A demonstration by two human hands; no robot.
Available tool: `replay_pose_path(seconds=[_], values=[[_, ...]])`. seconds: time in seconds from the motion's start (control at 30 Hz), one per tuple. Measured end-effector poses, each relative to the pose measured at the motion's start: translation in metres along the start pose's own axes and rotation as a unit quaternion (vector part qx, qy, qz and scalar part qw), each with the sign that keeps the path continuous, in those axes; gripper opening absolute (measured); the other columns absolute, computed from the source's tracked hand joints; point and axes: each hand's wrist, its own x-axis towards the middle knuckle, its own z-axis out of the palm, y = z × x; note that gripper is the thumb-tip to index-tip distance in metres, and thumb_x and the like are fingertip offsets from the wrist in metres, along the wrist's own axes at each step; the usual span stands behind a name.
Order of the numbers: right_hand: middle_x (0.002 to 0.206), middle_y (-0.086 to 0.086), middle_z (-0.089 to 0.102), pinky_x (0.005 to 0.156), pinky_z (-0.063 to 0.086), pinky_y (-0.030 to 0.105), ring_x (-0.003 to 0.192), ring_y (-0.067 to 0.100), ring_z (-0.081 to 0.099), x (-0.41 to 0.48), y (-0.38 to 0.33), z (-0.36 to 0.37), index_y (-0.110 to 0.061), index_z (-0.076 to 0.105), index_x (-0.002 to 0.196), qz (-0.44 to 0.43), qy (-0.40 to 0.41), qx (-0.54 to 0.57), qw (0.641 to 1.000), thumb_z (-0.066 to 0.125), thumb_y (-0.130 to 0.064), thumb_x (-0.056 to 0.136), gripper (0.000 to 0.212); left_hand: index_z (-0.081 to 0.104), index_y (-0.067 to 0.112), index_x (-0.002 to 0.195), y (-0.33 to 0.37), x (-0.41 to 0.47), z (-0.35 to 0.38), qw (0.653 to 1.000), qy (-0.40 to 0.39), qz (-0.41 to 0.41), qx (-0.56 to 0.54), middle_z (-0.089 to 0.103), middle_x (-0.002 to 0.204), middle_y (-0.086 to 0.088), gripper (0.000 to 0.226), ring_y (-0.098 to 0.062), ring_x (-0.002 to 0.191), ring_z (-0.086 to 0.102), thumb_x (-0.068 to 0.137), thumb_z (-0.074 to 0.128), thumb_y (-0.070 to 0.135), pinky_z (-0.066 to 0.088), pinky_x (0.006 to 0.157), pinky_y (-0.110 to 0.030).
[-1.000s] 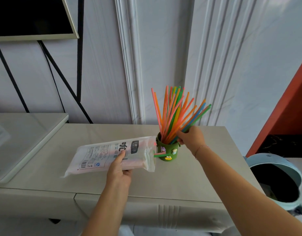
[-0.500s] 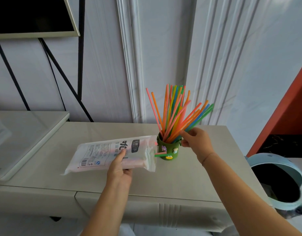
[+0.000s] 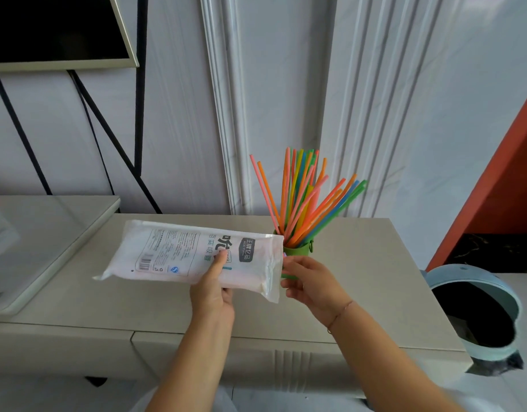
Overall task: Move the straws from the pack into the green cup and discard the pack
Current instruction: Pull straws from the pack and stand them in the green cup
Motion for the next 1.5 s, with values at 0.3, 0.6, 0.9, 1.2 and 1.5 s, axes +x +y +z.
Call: replay_pose_path(seconds=[0.3, 0.6, 0.9, 1.2, 1.5], values=[[0.07, 0.009, 0.056, 0.044, 0.038, 0.025, 0.048, 0.018, 0.048, 0.008, 0.004, 0.002, -0.01, 0.06, 0.082, 0.079, 0.061, 0.085, 0.991, 0.04, -0.036, 0.098, 0.037, 0.06, 0.02, 0.126, 0.006, -0.006, 0.004, 0.992, -0.109, 0.062, 0.021, 0.072, 0.115, 0.002, 0.057, -0.013, 0.1, 0.07, 0.073, 0.076, 0.006, 0.057, 0.068, -0.026], [0.069, 0.006, 0.054, 0.04, 0.035, 0.021, 0.047, 0.015, 0.043, 0.008, 0.003, 0.003, -0.011, 0.057, 0.083, 0.106, 0.065, 0.064, 0.99, 0.046, -0.021, 0.094, 0.019, 0.058, 0.023, 0.131, 0.01, -0.006, 0.005, 0.983, -0.172, 0.048, 0.028, 0.069, 0.12, -0.003, 0.059, -0.019, 0.106, 0.067, 0.074, 0.074, 0.014, 0.058, 0.077, -0.037], [0.067, 0.009, 0.058, 0.05, 0.05, 0.02, 0.049, 0.011, 0.052, 0.005, -0.001, -0.01, -0.003, 0.067, 0.078, -0.037, 0.053, 0.023, 0.998, 0.06, -0.005, 0.088, 0.012, 0.064, 0.021, 0.106, 0.014, 0.009, -0.013, 0.997, -0.038, -0.056, -0.042, 0.077, 0.084, 0.002, 0.03, -0.015, 0.084, 0.072, 0.082, 0.068, 0.004, 0.058, 0.073, -0.037], [0.06, 0.004, 0.063, 0.05, 0.05, 0.019, 0.048, 0.008, 0.055, -0.004, -0.027, -0.018, -0.01, 0.071, 0.073, -0.18, 0.092, -0.113, 0.973, 0.067, -0.006, 0.082, 0.011, 0.058, 0.017, 0.111, 0.008, 0.008, -0.019, 0.991, 0.041, -0.104, -0.076, 0.073, 0.085, -0.002, 0.035, -0.017, 0.079, 0.07, 0.08, 0.071, 0.007, 0.059, 0.05, -0.031], [0.057, 0.001, 0.064, 0.051, 0.051, 0.018, 0.048, 0.008, 0.055, -0.009, -0.03, -0.015, -0.013, 0.071, 0.073, -0.215, 0.068, -0.162, 0.961, 0.07, -0.006, 0.08, 0.01, 0.06, 0.016, 0.096, 0.004, 0.005, -0.014, 0.987, 0.054, -0.131, -0.073, 0.075, 0.074, -0.003, 0.025, -0.017, 0.075, 0.07, 0.079, 0.071, 0.002, 0.06, 0.052, -0.031]])
